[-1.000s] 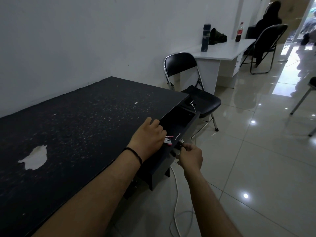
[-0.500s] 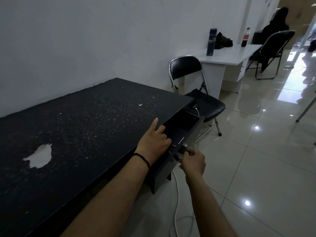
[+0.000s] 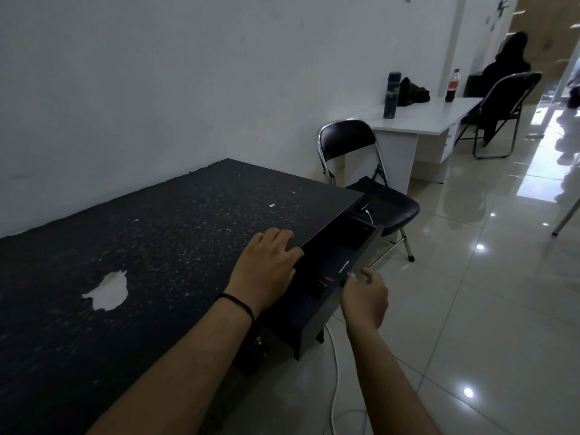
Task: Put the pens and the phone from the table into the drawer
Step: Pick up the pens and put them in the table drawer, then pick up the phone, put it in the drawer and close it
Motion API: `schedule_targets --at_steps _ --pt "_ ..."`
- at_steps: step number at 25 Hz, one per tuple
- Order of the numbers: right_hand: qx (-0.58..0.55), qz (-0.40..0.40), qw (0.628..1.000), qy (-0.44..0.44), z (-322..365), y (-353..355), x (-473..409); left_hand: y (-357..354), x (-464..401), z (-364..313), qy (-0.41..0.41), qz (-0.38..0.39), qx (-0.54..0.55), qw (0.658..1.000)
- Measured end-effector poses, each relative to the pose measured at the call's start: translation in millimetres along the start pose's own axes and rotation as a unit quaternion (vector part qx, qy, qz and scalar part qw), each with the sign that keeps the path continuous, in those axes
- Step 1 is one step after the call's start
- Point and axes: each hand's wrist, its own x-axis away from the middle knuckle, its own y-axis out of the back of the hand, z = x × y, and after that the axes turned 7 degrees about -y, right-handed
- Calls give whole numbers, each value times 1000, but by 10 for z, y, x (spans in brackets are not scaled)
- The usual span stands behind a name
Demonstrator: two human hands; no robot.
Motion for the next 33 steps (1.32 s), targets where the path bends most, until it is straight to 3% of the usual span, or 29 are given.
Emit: schedule_targets --at_steps 3,6,12,18,25,33 --pt "21 -39 992 115 222 -58 337 194 307 251 50 -22 -6 999" --pt "55 -17 969 239 474 -282 772 356 636 512 103 -25 -11 994" --pt "88 127 911 382 691 -1092 1981 584 1737 1206 253 -38 -42 966" --pt "132 267 812 502 630 -1914 3345 686 3208 1898 431 -5 -78 899" --pt "151 343 717 588 565 -2692 4537 893 4428 2604 561 16 -116 819" --pt "198 400 663 601 320 -3532 5322 691 5241 3233 659 33 -118 742"
